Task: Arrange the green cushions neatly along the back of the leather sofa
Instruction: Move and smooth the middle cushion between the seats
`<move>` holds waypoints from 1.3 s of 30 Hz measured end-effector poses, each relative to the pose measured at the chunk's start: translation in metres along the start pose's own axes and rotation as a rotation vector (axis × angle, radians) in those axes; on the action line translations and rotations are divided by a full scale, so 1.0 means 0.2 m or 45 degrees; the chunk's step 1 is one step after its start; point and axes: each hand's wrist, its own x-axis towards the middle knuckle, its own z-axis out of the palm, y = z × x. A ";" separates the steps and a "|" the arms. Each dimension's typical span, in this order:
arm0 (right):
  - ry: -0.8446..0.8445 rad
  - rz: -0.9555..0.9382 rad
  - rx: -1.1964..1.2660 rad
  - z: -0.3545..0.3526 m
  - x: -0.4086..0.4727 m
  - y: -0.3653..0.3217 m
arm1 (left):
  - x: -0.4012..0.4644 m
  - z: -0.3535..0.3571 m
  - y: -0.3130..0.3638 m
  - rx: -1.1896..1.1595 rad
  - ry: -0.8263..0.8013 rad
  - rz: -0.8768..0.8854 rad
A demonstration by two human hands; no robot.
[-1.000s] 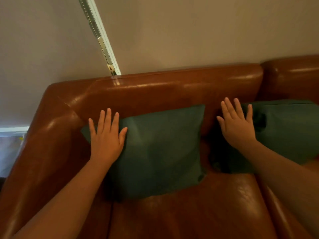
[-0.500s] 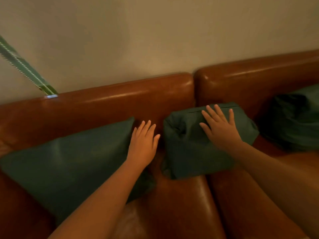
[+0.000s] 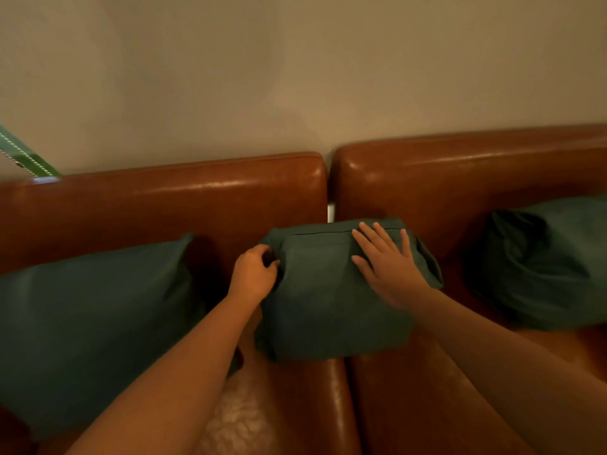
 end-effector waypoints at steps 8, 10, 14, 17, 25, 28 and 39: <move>0.046 -0.057 0.142 0.03 0.06 -0.05 | 0.03 0.03 -0.09 0.089 -0.245 -0.168; 0.032 -0.081 0.180 0.02 0.10 -0.10 | 0.01 0.06 -0.06 0.114 -0.081 -0.044; 0.028 -0.082 0.200 0.03 0.14 -0.15 | -0.02 0.05 -0.02 0.149 0.109 0.271; 0.027 -0.069 0.232 0.04 0.15 -0.14 | -0.02 0.01 -0.01 0.028 0.061 0.288; -0.018 -0.054 0.333 0.04 0.17 -0.13 | 0.09 -0.17 -0.06 -0.529 -0.299 0.128; -0.017 -0.040 0.367 0.04 0.18 -0.13 | 0.11 -0.19 -0.05 -0.560 -0.440 0.098; -0.067 -0.066 0.495 0.07 0.19 -0.06 | 0.10 -0.15 -0.01 -1.405 -0.646 -0.400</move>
